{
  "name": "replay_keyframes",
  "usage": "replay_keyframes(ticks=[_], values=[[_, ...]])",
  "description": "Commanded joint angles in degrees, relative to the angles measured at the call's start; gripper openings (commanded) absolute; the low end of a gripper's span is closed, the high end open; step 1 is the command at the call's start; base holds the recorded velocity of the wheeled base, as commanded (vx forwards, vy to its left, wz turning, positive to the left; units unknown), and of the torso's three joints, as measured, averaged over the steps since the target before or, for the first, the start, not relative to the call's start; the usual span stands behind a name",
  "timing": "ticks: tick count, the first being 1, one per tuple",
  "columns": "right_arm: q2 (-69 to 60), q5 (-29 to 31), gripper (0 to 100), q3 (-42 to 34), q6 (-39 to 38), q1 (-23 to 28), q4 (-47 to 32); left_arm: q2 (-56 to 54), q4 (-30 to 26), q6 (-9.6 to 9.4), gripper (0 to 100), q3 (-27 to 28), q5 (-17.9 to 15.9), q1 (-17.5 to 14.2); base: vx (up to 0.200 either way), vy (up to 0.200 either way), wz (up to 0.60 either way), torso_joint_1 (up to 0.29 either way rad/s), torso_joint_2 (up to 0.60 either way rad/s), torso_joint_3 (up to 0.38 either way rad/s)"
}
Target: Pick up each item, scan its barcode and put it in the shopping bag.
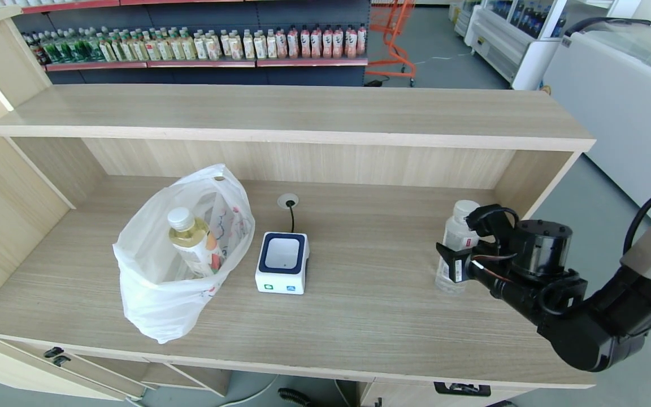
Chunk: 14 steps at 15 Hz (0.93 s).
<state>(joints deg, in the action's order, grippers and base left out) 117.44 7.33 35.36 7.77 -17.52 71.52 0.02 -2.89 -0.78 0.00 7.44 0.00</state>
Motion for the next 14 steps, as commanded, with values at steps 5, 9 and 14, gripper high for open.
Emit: replay_keyframes(ticks=[5, 9, 14], values=[[0.2, 0.0, 0, 0.6, 0.0, -0.1, 0.0, 0.1, 0.0, -0.01, 100, 0.0, 0.0, 0.0, 0.000, 0.000, 0.00, 0.000, 0.00, 0.000], [-5.0, -8.5, 0, 0.2, -3.6, 0.1, -0.3, 0.1, 0.0, -0.01, 100, 0.0, 0.0, 0.0, 0.000, 0.000, 0.00, 0.000, 0.00, 0.000], [-16.0, -28.6, 0, -0.5, -11.5, 2.2, -5.6, 0.1, 0.0, -0.01, 100, 0.0, 0.0, 0.0, 0.000, 0.000, 0.00, 0.000, 0.00, 0.000]])
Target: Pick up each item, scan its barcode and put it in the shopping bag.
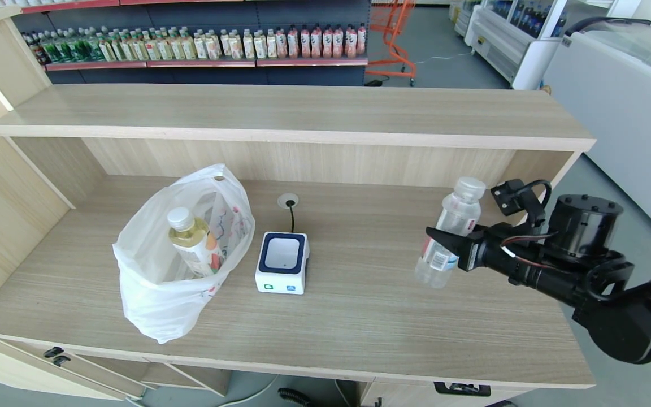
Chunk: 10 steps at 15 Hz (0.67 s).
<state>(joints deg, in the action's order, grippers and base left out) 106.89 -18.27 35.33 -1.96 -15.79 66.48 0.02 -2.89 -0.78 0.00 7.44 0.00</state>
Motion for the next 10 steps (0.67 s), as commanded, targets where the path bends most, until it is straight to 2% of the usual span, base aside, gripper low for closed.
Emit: replay_keyframes(ticks=[1, 3, 4, 7, 10], values=[[-7.3, -7.0, 0, -0.7, -4.3, 0.4, -0.6, 0.0, 0.0, -0.01, 100, 0.0, 0.0, 0.0, 0.000, 0.000, 0.00, 0.000, 0.00, 0.000], [-12.2, -13.5, 0, -1.1, -9.0, -1.7, -3.1, 0.1, 0.0, -0.01, 100, 0.0, 0.0, 0.0, 0.000, 0.000, 0.00, 0.000, 0.00, 0.000], [-15.7, -14.5, 0, -1.1, -11.0, -4.0, -6.7, 0.1, 0.0, -0.01, 100, 0.0, 0.0, 0.0, 0.000, 0.000, 0.00, 0.000, 0.00, 0.000], [-21.8, -14.5, 0, -1.1, -14.1, -11.1, -13.8, 0.1, 0.0, -0.01, 100, 0.0, 0.0, 0.0, 0.000, 0.000, 0.00, 0.000, 0.00, 0.000], [-23.6, -14.5, 0, -1.0, -14.4, -16.3, -15.0, 0.0, 0.0, -0.01, 100, 0.0, 0.0, 0.0, 0.000, 0.000, 0.00, 0.000, 0.00, 0.000]])
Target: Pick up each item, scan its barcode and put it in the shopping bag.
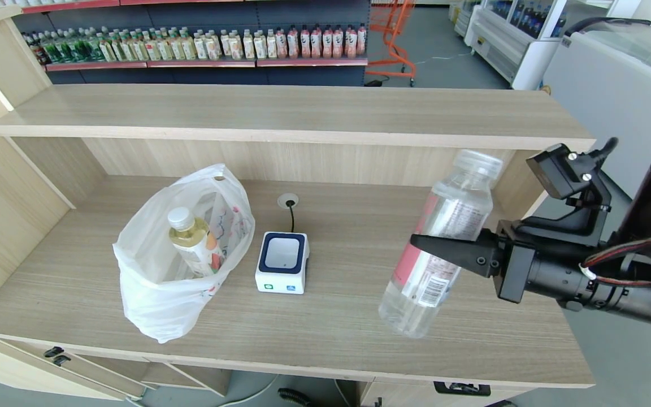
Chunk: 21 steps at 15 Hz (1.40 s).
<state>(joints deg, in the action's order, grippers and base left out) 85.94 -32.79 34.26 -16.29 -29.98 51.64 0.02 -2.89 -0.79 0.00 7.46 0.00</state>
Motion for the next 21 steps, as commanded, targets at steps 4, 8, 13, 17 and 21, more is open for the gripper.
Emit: replay_keyframes(ticks=[4, 8, 13, 17, 21], values=[[-2.7, 0.2, 0, 0.5, -0.2, -5.1, -3.3, 0.1, 0.0, 0.00, 100, 0.0, 0.0, 0.0, 0.000, 0.000, 0.00, 0.000, 0.00, 0.000], [-5.9, 0.1, 0, 0.6, -0.6, -8.0, -9.9, 0.1, 0.0, 0.00, 100, 0.0, 0.0, 0.0, 0.000, 0.000, 0.00, 0.000, 0.00, 0.000], [-6.1, 0.3, 0, 1.3, -1.5, -7.6, -11.2, 0.1, 0.0, 0.00, 100, 0.0, 0.0, 0.0, 0.000, 0.000, 0.00, 0.000, 0.00, 0.000], [-6.0, 2.1, 0, 5.3, -1.5, -8.2, -17.5, 0.1, 0.0, 0.00, 100, 0.0, 0.0, 0.0, 0.000, 0.000, 0.00, 0.000, 0.00, 0.000], [-4.7, 12.4, 0, 12.5, -1.5, -14.2, -25.2, 0.1, 0.0, 0.00, 100, 0.0, 0.0, 0.0, 0.000, 0.000, 0.00, 0.000, 0.00, 0.000]])
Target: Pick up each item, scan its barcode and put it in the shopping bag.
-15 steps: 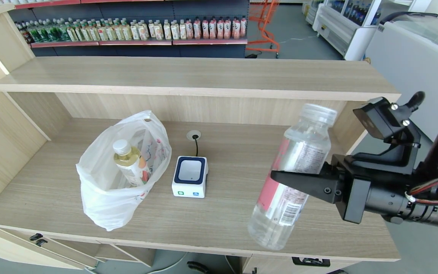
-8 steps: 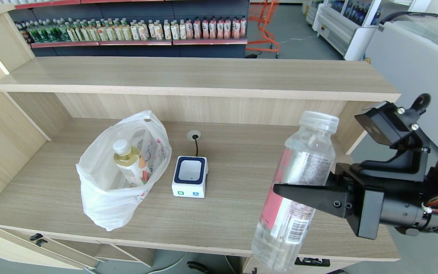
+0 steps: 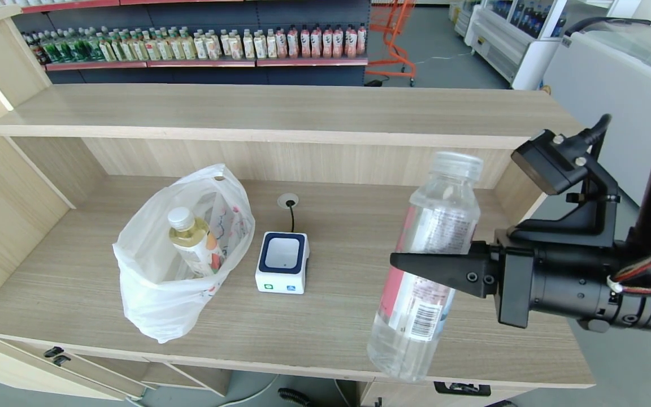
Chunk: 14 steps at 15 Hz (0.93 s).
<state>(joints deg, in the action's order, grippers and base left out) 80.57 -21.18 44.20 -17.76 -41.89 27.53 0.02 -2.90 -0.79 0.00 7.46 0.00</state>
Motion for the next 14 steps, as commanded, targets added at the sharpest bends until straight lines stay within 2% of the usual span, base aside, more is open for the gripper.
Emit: replay_keyframes(ticks=[1, 4, 7, 10, 14], values=[[0.6, 1.6, 0, 4.1, 0.0, -3.9, -2.7, 0.1, 0.0, 0.00, 100, 0.0, 0.0, 0.0, 0.000, 0.000, 0.00, 0.000, 0.00, 0.000], [1.7, 5.1, 0, 8.1, 0.0, -6.4, -6.8, 0.1, 0.0, 0.00, 100, 0.0, 0.0, 0.0, 0.000, 0.000, 0.00, 0.000, 0.00, 0.000], [2.6, 5.6, 0, 8.1, 0.0, -6.4, -7.0, 0.1, 0.0, 0.00, 100, 0.0, 0.1, 0.0, 0.000, 0.000, 0.00, 0.000, 0.00, 0.000], [2.8, 9.0, 0, 9.0, 0.0, -7.0, -8.1, 0.1, 0.0, 0.00, 100, 0.0, 0.0, 0.0, 0.000, 0.000, 0.00, 0.000, 0.00, 0.000], [2.8, 9.1, 0, 9.6, 0.0, -7.1, -8.4, 0.1, 0.0, 0.00, 100, 0.0, 0.0, 0.0, 0.000, 0.000, 0.00, 0.000, 0.00, 0.000]])
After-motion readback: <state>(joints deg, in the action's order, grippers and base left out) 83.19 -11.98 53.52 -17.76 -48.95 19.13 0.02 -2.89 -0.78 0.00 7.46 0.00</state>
